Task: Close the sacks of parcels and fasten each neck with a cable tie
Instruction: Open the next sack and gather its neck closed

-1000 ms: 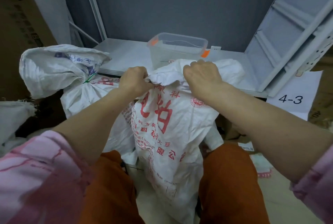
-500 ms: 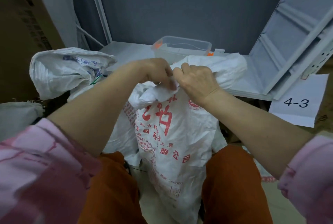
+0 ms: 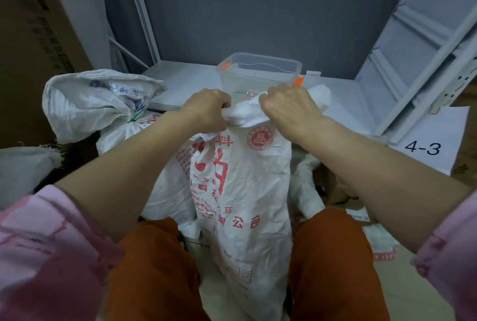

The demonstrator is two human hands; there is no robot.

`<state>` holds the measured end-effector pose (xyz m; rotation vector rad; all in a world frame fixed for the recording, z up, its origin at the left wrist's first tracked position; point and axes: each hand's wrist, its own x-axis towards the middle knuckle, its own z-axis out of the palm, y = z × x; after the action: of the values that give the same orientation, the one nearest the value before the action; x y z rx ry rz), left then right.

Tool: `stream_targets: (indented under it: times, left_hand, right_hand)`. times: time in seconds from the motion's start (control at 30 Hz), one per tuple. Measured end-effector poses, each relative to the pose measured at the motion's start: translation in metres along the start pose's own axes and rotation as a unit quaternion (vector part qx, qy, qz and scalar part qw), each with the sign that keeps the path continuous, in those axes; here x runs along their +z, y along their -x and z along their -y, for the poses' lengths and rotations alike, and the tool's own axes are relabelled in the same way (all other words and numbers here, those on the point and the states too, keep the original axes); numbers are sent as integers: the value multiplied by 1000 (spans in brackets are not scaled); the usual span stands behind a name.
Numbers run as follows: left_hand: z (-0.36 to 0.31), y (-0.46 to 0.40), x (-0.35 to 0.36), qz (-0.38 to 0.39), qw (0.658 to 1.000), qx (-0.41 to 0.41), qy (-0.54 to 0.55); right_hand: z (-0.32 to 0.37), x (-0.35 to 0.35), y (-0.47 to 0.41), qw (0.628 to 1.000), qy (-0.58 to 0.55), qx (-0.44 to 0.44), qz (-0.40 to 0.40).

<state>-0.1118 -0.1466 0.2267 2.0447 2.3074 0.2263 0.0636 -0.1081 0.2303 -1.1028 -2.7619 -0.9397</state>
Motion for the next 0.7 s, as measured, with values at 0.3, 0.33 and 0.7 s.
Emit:
stream_targets:
  times: [0.3, 0.33, 0.7]
  left_hand:
    - [-13, 0, -42, 171, 968, -9, 183]
    - [-16, -1, -40, 185, 963, -8, 197]
    - [-11, 3, -7, -42, 995, 46, -78]
  right_hand:
    - [11, 18, 0, 974, -47, -65, -211]
    - [13, 13, 1, 971, -58, -66, -221]
    - [-18, -9, -11, 975, -219, 22, 29]
